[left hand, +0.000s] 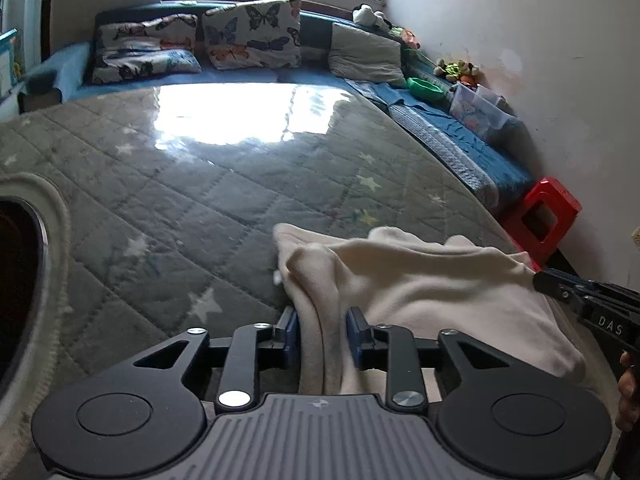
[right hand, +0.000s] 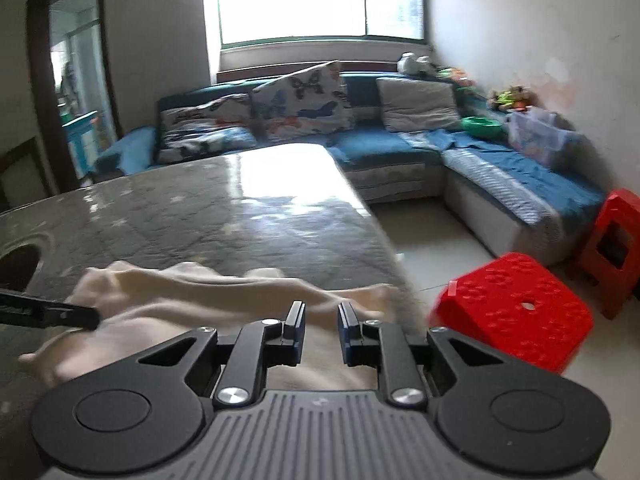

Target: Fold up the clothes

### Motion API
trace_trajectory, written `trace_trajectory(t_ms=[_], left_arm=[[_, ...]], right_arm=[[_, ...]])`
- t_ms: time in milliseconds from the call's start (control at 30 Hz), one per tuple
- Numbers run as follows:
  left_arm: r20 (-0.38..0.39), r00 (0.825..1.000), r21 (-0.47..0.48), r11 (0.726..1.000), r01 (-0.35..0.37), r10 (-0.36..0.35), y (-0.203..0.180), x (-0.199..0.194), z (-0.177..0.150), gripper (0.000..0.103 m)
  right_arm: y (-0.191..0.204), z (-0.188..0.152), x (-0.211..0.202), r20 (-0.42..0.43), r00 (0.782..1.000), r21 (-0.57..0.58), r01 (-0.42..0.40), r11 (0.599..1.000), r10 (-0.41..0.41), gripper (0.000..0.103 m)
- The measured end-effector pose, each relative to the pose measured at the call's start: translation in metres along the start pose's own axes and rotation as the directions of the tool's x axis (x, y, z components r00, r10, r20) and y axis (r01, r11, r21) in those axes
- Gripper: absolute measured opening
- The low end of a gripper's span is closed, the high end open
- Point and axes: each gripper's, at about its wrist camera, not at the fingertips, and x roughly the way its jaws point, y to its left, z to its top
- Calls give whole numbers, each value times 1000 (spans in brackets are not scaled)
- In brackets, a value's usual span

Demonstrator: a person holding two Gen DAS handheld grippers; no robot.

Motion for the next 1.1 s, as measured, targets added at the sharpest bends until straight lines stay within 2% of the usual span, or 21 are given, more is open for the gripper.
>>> trace_trajectory(t_ms=[33, 67, 133, 300, 533, 667, 800, 867, 1100], left_arm=[[12, 1000, 7, 1000, -18, 18, -1, -3, -1, 43], [25, 999, 15, 999, -30, 29, 0, -6, 0, 47], [47, 998, 29, 998, -50, 49, 2, -11, 1, 48], [66, 997, 39, 999, -37, 34, 7, -20, -1, 52], [52, 999, 65, 998, -18, 15, 2, -20, -9, 56], [56, 998, 86, 996, -16, 12, -3, -21, -15, 63], [50, 999, 105, 994, -20, 15, -8, -20, -20, 65], [49, 999, 107, 994, -27, 22, -8, -20, -22, 69], [33, 998, 109, 993, -50, 46, -6, -16, -29, 73]], right_arm=[[6, 2, 4, -4, 1000, -4, -18, 1000, 18, 18], [12, 3, 8, -10, 999, -6, -36, 999, 36, 18], [23, 6, 17, -21, 998, -12, -67, 998, 67, 19], [46, 17, 42, -40, 995, -22, -88, 996, 87, 19], [58, 16, 66, -72, 996, -30, -52, 998, 49, 19], [61, 16, 54, -58, 996, -30, -65, 997, 63, 25], [66, 11, 42, -52, 996, -54, -76, 996, 73, 26], [68, 8, 35, -53, 995, -56, -82, 995, 79, 33], [71, -14, 4, -62, 993, -58, -105, 993, 102, 44]])
